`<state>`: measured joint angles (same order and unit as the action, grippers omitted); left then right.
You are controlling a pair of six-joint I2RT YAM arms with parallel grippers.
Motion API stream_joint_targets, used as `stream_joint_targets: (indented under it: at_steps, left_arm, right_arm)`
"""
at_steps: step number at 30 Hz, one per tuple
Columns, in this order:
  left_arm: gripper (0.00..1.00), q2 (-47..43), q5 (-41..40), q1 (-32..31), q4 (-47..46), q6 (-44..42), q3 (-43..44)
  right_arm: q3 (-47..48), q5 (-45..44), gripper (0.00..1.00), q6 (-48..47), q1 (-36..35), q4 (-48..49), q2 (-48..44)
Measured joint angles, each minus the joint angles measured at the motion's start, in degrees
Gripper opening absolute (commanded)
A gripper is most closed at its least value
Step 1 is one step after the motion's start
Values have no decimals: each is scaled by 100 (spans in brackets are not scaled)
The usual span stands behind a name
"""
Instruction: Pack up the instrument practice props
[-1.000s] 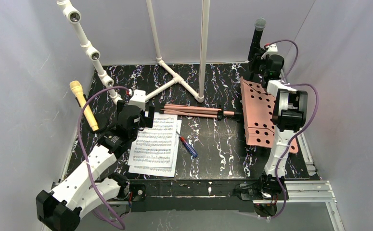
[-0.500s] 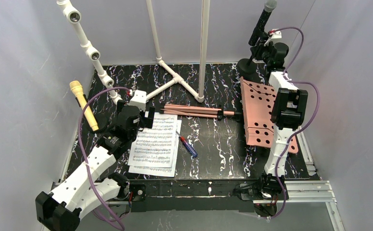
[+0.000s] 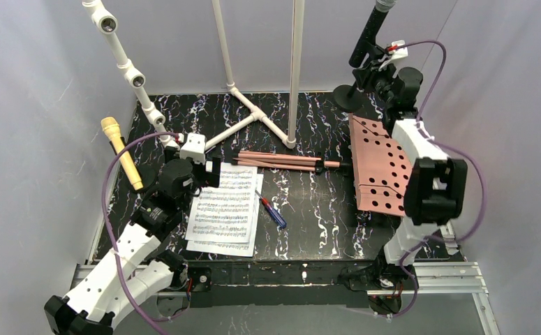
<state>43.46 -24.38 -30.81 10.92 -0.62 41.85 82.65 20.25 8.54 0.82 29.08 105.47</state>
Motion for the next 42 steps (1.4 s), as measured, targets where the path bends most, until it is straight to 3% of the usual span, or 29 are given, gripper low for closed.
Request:
stream_joint_targets:
  at_steps: [14,23,32,42]
  left_arm:
    - [98,-457,774,7,63,341,-11]
    - [98,-678,1217,13,177,560,-11]
    - [98,-498,1246,13,304,640,44]
    - [98,-796,1888,26,238,415,42]
  right_arm:
    - [-3770,-164,1,-313,-1386,-267,-4520]
    - [-5670,-131,1,15,-2096,-885,-6413]
    - [-6194,-24,1,205,-2680,-925,-6540]
    - [-6706,-494,1,61,-3303,-105,-5545]
